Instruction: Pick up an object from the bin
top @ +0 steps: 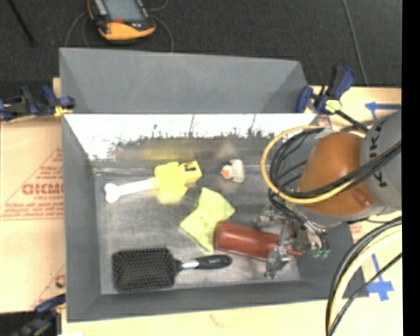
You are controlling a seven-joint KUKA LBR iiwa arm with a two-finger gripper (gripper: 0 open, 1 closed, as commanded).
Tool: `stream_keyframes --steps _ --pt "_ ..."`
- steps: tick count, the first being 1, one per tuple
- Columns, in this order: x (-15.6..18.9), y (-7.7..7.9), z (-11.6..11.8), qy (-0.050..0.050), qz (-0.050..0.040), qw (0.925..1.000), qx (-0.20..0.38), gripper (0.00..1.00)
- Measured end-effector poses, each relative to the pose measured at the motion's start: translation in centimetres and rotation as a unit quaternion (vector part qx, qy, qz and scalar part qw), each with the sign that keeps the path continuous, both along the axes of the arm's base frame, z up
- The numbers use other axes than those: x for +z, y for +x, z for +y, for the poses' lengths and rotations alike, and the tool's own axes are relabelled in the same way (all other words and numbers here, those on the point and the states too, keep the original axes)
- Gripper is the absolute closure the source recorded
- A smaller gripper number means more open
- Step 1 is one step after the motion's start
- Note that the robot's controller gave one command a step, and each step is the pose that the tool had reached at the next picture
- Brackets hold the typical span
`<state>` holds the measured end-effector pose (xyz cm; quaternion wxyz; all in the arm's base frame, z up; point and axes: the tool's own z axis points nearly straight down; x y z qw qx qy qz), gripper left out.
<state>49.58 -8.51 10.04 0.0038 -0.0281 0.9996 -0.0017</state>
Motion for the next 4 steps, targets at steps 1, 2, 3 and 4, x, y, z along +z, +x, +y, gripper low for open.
stream_keyframes --steps 1,2,3,4 --pt "-2.4 0.3 -1.4 0.003 -0.0016 0.9816 0.191 1.0" --pt "-2.4 0.3 -1.4 0.003 -0.0016 0.9815 0.191 1.0" --pt "-2.4 -0.1 -2.6 0.01 -0.0075 0.9768 0.214 1.0" --pt "-2.6 -0.4 -3.8 0.012 -0.0029 0.9738 0.227 1.0"
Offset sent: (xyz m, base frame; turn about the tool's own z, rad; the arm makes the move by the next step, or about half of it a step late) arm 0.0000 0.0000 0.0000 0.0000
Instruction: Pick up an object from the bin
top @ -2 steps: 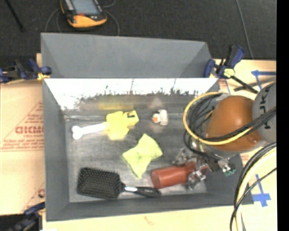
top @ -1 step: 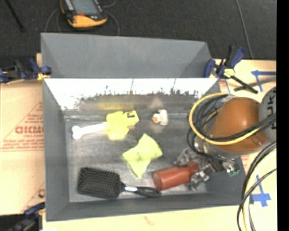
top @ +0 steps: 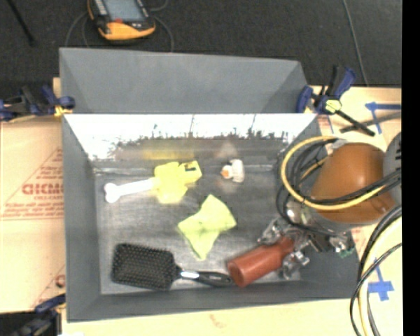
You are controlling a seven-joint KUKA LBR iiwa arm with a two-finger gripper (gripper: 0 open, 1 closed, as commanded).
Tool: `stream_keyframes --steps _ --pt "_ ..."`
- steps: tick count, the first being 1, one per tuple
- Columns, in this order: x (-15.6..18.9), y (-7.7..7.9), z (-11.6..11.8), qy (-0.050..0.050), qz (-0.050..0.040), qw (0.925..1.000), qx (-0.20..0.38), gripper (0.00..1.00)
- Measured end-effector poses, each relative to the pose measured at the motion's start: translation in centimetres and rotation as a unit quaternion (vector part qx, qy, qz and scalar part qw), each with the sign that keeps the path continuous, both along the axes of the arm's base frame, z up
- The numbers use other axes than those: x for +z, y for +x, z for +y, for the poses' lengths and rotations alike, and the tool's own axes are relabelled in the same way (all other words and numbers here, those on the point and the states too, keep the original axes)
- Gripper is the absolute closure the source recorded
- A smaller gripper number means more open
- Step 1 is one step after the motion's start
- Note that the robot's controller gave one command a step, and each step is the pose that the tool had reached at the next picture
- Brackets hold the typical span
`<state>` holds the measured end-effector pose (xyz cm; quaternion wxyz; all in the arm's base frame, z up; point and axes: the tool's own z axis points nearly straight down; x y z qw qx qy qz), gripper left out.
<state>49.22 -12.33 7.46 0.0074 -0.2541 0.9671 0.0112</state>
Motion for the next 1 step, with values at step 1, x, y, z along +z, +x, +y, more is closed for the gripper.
stream_keyframes --steps 1 --pt "0.01 -0.31 -0.47 0.0 -0.0068 0.9996 0.027 1.0"
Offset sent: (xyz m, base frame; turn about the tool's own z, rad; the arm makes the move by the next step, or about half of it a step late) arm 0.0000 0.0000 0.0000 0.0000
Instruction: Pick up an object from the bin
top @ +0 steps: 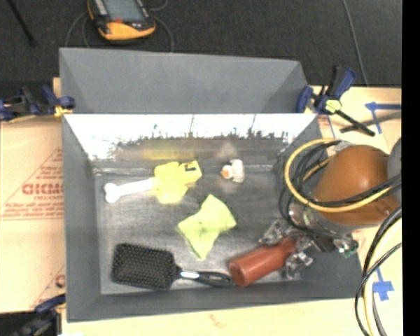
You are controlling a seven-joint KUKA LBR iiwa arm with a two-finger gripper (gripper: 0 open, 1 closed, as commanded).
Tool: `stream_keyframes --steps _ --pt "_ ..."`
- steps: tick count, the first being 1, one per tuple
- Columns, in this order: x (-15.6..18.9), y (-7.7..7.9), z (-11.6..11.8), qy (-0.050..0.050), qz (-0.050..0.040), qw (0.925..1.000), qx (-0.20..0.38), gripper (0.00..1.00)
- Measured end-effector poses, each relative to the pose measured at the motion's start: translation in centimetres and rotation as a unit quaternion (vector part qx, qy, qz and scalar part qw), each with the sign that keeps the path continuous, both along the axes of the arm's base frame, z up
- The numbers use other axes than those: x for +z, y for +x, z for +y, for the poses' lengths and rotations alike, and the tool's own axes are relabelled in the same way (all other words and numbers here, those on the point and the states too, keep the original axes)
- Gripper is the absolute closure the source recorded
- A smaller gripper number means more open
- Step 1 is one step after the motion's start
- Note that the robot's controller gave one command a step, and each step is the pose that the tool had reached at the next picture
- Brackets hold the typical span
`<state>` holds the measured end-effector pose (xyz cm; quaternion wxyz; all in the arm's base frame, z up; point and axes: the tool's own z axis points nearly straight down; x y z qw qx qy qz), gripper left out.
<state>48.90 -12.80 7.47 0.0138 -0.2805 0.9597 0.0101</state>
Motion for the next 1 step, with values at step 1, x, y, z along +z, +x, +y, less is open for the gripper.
stream_keyframes --steps 1 --pt "0.0 -0.01 -0.06 -0.001 -0.0001 1.0 0.001 1.0"
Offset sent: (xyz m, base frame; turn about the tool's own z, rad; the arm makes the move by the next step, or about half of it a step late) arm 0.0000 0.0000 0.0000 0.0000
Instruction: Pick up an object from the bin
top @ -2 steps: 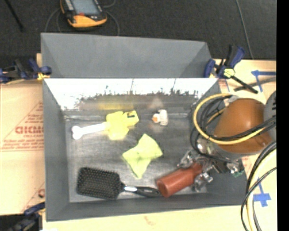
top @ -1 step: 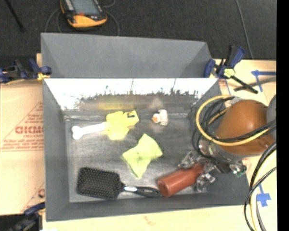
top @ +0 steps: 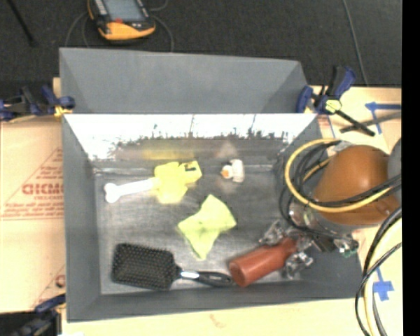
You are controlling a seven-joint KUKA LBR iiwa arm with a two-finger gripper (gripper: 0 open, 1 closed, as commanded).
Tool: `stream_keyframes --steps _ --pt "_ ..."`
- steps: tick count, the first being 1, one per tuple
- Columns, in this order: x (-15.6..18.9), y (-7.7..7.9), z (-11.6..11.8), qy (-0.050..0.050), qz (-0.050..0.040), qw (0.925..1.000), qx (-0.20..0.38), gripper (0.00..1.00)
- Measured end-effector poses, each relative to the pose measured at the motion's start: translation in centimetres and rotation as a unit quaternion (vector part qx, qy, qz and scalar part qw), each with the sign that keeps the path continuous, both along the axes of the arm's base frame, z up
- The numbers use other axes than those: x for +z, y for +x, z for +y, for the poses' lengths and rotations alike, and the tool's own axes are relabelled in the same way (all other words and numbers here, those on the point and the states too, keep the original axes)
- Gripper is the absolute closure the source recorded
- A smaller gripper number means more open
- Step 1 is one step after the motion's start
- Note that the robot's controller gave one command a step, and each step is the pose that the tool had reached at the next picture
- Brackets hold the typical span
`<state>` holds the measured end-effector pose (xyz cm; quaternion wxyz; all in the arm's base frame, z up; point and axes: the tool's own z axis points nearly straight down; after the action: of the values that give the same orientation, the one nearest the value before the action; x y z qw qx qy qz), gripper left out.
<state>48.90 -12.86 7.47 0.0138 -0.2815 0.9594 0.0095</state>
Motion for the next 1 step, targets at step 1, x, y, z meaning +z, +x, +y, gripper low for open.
stream_keyframes --steps 1 --pt "0.0 0.0 -0.01 0.0 -0.0001 1.0 0.0 1.0"
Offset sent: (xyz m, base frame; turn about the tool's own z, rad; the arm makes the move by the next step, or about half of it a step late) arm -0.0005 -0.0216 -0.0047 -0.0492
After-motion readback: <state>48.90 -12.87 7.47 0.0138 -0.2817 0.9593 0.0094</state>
